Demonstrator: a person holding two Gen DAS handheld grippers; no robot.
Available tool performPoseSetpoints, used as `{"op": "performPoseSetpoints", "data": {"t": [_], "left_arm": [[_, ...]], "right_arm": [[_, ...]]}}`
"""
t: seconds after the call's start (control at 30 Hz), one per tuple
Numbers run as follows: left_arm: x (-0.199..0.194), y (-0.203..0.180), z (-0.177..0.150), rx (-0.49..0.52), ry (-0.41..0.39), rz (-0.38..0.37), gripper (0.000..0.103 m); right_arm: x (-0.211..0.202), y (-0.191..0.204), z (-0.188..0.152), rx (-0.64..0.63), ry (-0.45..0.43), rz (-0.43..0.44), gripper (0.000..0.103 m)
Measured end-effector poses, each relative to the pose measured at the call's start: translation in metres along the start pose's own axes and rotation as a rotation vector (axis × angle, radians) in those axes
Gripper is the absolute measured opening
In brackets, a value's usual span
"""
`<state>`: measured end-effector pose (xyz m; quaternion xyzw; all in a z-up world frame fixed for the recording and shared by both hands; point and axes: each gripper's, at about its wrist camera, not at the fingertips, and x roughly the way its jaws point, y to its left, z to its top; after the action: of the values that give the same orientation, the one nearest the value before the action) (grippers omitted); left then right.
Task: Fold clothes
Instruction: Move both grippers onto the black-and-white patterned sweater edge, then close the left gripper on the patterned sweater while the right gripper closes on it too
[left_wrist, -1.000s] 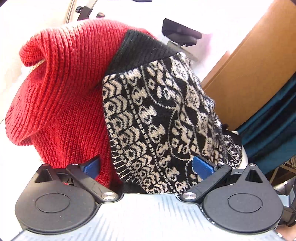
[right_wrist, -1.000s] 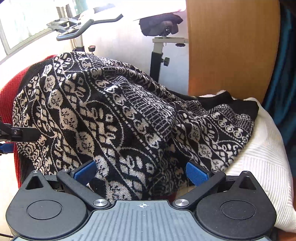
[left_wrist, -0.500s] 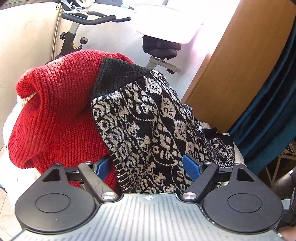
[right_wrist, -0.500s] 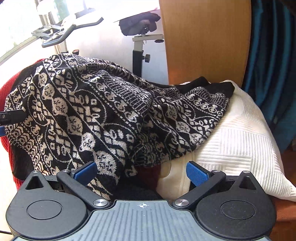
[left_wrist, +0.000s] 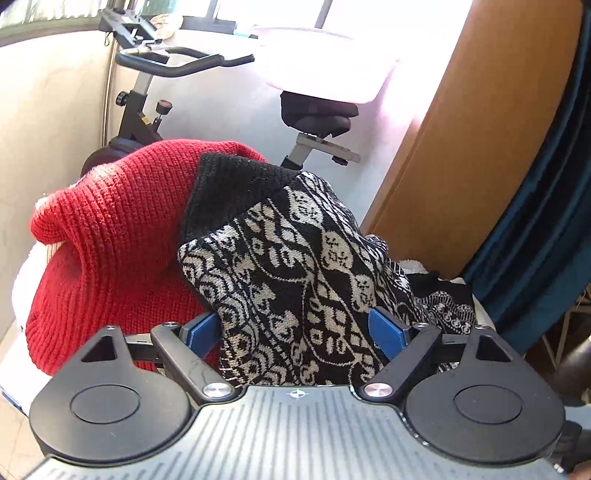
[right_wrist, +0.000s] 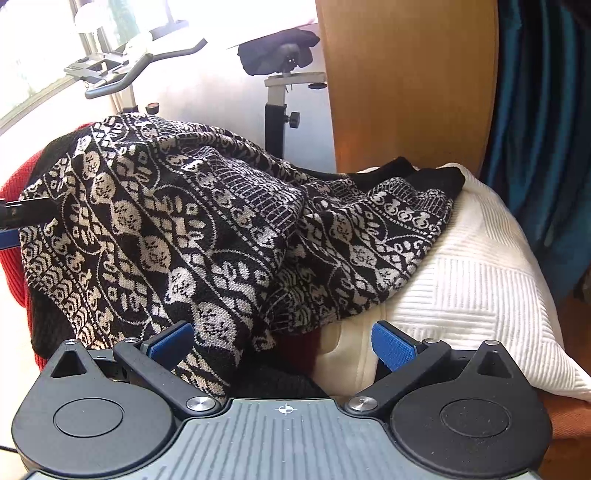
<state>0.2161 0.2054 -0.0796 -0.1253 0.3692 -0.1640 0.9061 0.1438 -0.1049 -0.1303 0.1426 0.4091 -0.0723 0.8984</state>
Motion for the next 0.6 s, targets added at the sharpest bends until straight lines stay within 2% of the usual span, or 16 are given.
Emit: {"op": "performPoseSetpoints", "data": {"t": [0.13,0.2,0.27,0.33,0.4,0.47,0.53,0.6], "left_arm": [[0.014,0.017,-0.001,-0.087,0.047,-0.025,0.086],[0.013,0.015,-0.001,-0.115,0.073,-0.061,0.07],[0.008,0.009,-0.002,-0.123,0.091,-0.107,0.036],[-0.007,-0.009,-0.002,-0.062,0.091,-0.178,0.025],[-0.012,-0.028,-0.005,0.035,0.111,-0.203,0.025],[-0.001,-0.034,-0.009,0.081,0.155,-0.135,0.03],[0.013,-0.027,-0.013,0.062,0.174,-0.107,0.036],[0.024,-0.019,-0.016,0.03,0.191,-0.125,0.036]], "right_arm": [[-0.003,-0.001,-0.002,-0.014,0.0,-0.004,0.102],[-0.005,-0.005,-0.006,0.005,-0.009,-0.034,0.102],[-0.007,-0.008,-0.01,0.021,-0.025,-0.062,0.102],[-0.007,-0.01,-0.013,0.028,-0.01,-0.057,0.102],[-0.005,-0.012,-0.016,0.035,0.007,-0.05,0.102],[-0.003,-0.011,-0.02,0.037,0.019,-0.05,0.102],[0.0,-0.008,-0.023,0.028,0.033,-0.051,0.102],[-0.001,-0.005,-0.025,0.019,0.033,-0.05,0.102]]}}
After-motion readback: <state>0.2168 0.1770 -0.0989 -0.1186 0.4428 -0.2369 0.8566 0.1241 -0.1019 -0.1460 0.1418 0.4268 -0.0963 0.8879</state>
